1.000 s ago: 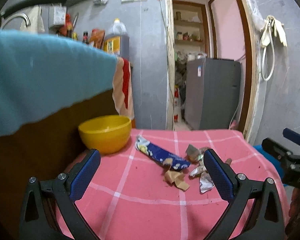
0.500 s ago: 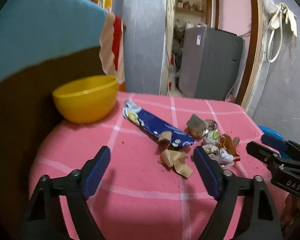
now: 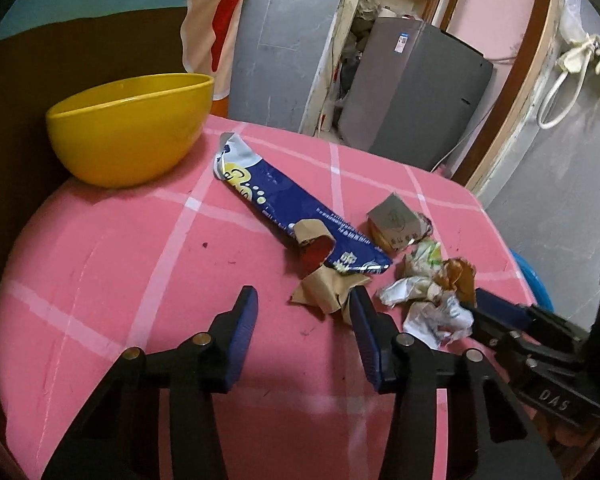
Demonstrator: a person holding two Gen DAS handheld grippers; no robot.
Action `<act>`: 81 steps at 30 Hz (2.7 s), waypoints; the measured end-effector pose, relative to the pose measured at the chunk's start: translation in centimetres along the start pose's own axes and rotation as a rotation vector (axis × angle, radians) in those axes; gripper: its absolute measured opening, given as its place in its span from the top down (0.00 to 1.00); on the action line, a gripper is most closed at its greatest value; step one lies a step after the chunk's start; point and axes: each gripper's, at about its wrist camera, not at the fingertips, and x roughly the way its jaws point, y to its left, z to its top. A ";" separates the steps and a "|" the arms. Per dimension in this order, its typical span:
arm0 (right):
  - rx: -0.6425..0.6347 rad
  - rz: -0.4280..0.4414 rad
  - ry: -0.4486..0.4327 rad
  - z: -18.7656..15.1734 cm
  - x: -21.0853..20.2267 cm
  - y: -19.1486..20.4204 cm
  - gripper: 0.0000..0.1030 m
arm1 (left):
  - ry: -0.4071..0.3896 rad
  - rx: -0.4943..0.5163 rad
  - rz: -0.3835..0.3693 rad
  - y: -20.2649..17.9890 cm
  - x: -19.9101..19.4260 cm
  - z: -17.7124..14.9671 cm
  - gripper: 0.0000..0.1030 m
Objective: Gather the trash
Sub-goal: 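Grasp the brown paper scrap with the left tool while the right tool grasps the red wrapper, then lift both held pieces and carry them over the blue bucket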
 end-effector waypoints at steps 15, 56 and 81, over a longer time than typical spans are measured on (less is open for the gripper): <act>0.019 0.037 0.047 0.8 1.4 -0.1 0.75 | 0.034 -0.049 -0.054 -0.3 0.2 1.6 0.80; -0.036 -0.215 -0.507 -0.4 -14.9 -2.2 0.89 | -0.471 0.234 -0.239 -16.3 -9.5 1.1 0.85; 0.210 -0.482 -0.474 -3.5 -19.5 -15.8 0.87 | -0.156 0.332 -0.380 -29.9 0.7 2.7 0.85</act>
